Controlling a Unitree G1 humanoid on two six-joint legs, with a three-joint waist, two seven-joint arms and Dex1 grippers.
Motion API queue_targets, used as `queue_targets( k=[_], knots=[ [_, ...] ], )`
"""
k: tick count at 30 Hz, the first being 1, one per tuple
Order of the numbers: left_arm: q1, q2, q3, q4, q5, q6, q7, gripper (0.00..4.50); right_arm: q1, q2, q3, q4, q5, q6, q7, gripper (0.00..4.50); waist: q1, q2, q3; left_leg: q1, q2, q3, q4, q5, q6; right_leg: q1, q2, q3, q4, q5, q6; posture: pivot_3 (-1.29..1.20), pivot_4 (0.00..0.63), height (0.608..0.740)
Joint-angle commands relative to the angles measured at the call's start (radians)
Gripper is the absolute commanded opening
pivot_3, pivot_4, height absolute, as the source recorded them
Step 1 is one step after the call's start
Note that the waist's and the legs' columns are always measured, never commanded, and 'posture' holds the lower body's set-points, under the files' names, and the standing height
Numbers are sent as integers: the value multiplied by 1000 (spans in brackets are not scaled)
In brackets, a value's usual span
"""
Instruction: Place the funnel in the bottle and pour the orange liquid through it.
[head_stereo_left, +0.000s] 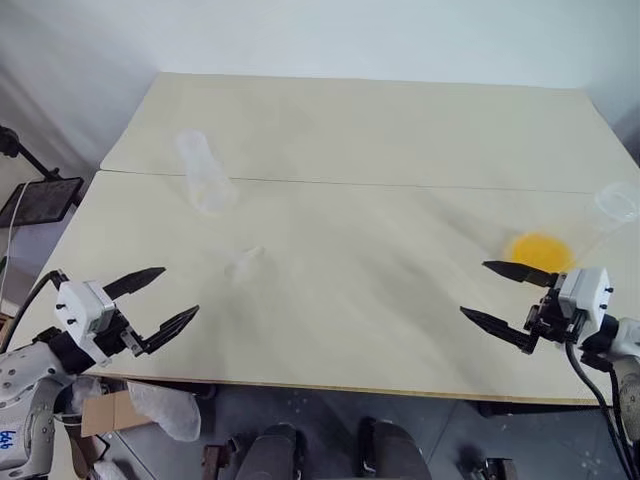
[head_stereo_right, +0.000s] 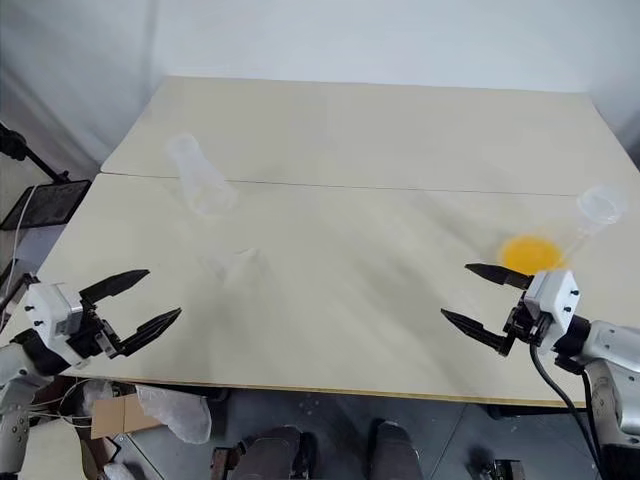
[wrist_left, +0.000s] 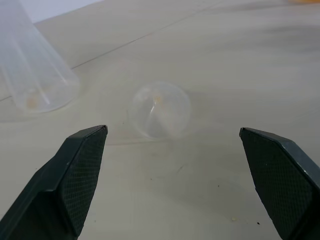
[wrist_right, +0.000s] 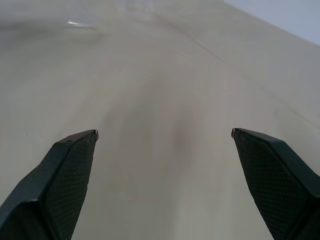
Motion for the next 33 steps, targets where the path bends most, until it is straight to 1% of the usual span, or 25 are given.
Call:
queue_targets(
  k=[1,9,15,19,22,24,27,28,30,33],
  knots=[
    [-12,15,-1,-39,-7,2,13,4500,15,-5,-8,-37,8,-7,2,4477,0,0,0,0,0,0,0,0,0,0,0,0,0,0,0,0,150,740],
    [-28,1,7,-28,2,18,82,4500,-12,16,14,-34,15,7,-25,4477,-1,0,0,0,0,1,0,0,0,-2,0,1,3,0,0,0,150,740],
    [-8,-29,72,-3,-8,33,184,4500,-67,64,40,-52,40,34,-83,4477,-1,0,0,0,0,1,0,0,0,-2,0,1,3,0,0,0,150,740],
    [38,-68,127,-6,-20,42,243,4500,-131,109,72,-77,45,69,-141,4477,-8,0,0,0,1,1,0,0,-1,-3,1,1,4,0,0,0,150,740],
    [116,-137,212,0,-42,40,309,4500,-209,165,123,-78,33,95,-201,4477,-13,0,0,0,1,1,0,-1,-1,-4,1,1,5,0,0,0,150,740],
    [148,-177,260,29,-66,37,339,4500,-242,191,149,-59,10,87,-214,4477,-19,0,0,0,1,1,0,-1,-1,-4,1,1,5,0,0,0,150,740],
    [223,-215,300,83,-32,-11,347,4500,-286,223,181,-39,-17,73,-239,4477,-24,-1,0,0,1,1,0,-1,-1,-4,1,1,6,0,0,0,150,740],
    [246,-228,305,69,-27,-20,354,4500,-295,231,184,-40,-16,77,-250,4477,-24,-1,0,0,1,1,0,-1,-1,-4,1,1,6,0,0,0,150,740],
    [266,-249,303,21,-69,3,362,4500,-295,231,185,-48,-13,83,-254,4477,-15,-2,0,-1,1,1,0,-1,0,-4,0,1,5,0,0,0,150,740],
    [236,-249,272,-80,-162,96,392,4500,-291,220,181,-43,-15,82,-244,4477,1,-3,0,-1,1,0,2,-2,0,-4,-1,1,4,0,0,0,150,740]
  ],
)
